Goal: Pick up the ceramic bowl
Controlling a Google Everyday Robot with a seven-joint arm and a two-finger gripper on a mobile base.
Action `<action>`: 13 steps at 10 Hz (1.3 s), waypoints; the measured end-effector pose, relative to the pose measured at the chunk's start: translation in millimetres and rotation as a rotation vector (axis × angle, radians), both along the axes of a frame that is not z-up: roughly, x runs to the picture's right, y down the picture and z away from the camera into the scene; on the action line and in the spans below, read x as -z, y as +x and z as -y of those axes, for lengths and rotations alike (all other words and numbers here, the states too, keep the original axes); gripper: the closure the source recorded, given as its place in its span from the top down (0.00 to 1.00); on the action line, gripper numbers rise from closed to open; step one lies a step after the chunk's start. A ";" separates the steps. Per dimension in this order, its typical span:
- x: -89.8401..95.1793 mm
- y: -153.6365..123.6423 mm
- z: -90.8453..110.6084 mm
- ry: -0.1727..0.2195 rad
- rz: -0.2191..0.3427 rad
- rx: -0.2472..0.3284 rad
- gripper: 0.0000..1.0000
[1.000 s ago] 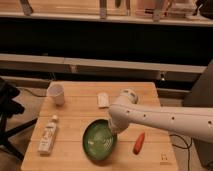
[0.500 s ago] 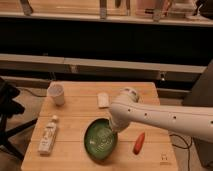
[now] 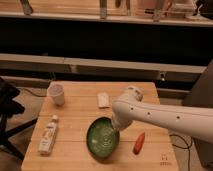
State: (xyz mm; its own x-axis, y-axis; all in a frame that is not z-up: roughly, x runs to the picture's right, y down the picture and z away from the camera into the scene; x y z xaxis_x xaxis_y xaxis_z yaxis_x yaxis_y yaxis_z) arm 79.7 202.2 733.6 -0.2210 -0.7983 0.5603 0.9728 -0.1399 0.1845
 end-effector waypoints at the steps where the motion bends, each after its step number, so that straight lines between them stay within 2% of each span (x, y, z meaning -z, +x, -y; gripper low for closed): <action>1: 0.0 3.0 1.3 0.002 0.001 -0.002 0.00; 13: -1.0 26.1 12.2 0.017 0.012 -0.021 0.00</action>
State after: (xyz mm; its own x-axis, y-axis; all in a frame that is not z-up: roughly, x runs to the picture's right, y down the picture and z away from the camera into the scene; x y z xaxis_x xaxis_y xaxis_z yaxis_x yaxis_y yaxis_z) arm 105.8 189.9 734.6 -0.2103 -0.8121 0.5443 0.9734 -0.1222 0.1937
